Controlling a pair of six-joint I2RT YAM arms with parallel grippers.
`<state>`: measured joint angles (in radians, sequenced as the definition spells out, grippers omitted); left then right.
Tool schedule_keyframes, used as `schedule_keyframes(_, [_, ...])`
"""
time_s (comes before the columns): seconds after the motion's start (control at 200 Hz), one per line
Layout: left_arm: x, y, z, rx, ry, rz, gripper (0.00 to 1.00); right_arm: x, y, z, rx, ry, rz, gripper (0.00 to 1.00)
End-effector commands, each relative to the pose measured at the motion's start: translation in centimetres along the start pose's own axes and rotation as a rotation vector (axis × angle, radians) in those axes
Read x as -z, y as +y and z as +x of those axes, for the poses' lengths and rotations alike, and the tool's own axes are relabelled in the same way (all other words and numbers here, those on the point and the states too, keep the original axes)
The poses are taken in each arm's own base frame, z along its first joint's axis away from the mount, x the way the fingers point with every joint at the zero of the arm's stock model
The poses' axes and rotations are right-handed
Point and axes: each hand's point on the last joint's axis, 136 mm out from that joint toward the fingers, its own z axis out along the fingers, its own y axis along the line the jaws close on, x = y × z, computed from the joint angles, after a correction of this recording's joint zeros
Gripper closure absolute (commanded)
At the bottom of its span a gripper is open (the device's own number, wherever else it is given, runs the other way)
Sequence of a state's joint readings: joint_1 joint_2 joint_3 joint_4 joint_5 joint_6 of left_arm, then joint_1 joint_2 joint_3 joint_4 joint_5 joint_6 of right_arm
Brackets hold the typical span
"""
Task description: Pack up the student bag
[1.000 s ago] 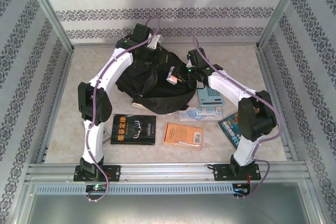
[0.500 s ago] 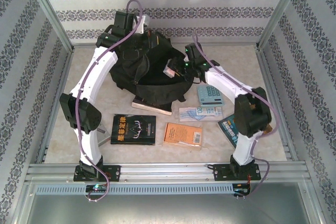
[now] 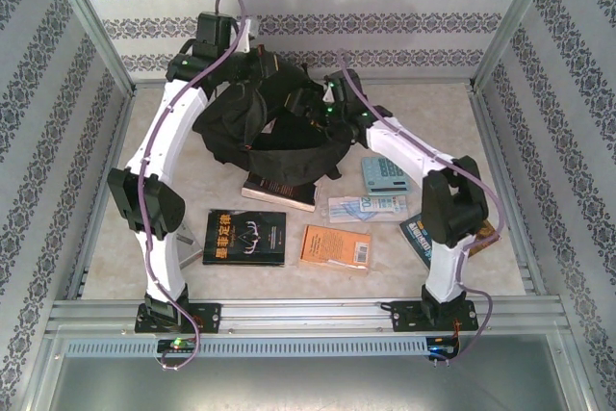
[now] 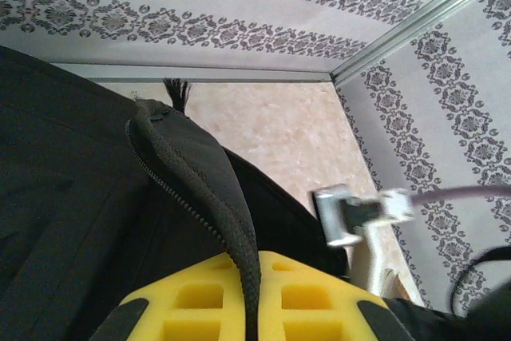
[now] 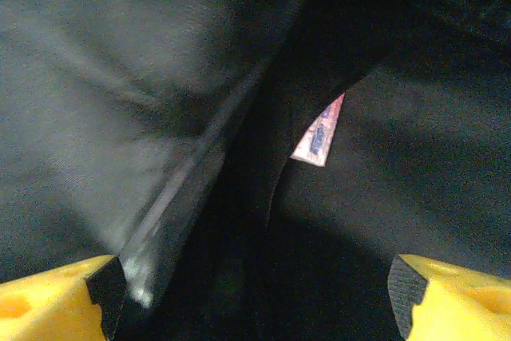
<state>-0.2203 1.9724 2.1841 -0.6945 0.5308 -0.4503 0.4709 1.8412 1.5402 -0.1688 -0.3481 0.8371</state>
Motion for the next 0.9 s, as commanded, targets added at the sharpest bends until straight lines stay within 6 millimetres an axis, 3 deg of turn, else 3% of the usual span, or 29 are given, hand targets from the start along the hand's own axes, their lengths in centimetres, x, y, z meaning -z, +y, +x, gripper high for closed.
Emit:
schedule_keyframes(0.0, [0.2,0.4,-2.1,0.025,-0.074,0.025,1.0,5.3,2.2,0.0,0.2,-0.045,0.01,0.16])
schedule_keyframes(0.115, [-0.8,0.6,-1.4,0.063,-0.06,0.06,1.0,8.8,-0.7,1.7,0.224,-0.035,0.122,0.18])
schedule_keyframes(0.3, [-2.1,1.2,-0.5,0.099,-0.039,0.081,1.0,13.7,-10.6,5.1,0.118,0.024,0.456,0.21])
schedule_keyframes(0.4, [-2.7,1.6,0.2,0.125,-0.022,0.097,1.0,15.8,-16.2,6.4,-0.108,-0.012,0.54,0.24])
schedule_keyframes(0.505, [-3.2,1.9,1.0,0.146,-0.008,0.108,1.0,17.3,-20.4,8.1,-0.407,-0.081,0.565,0.3])
schedule_keyframes(0.734, [-3.0,2.0,1.7,0.139,0.003,0.108,1.0,16.3,-23.8,10.4,-0.793,-0.226,0.527,0.36])
schedule_keyframes(0.894, [-2.6,1.8,1.5,0.143,0.001,0.121,1.0,15.5,-25.4,10.5,-0.897,-0.304,0.525,0.38])
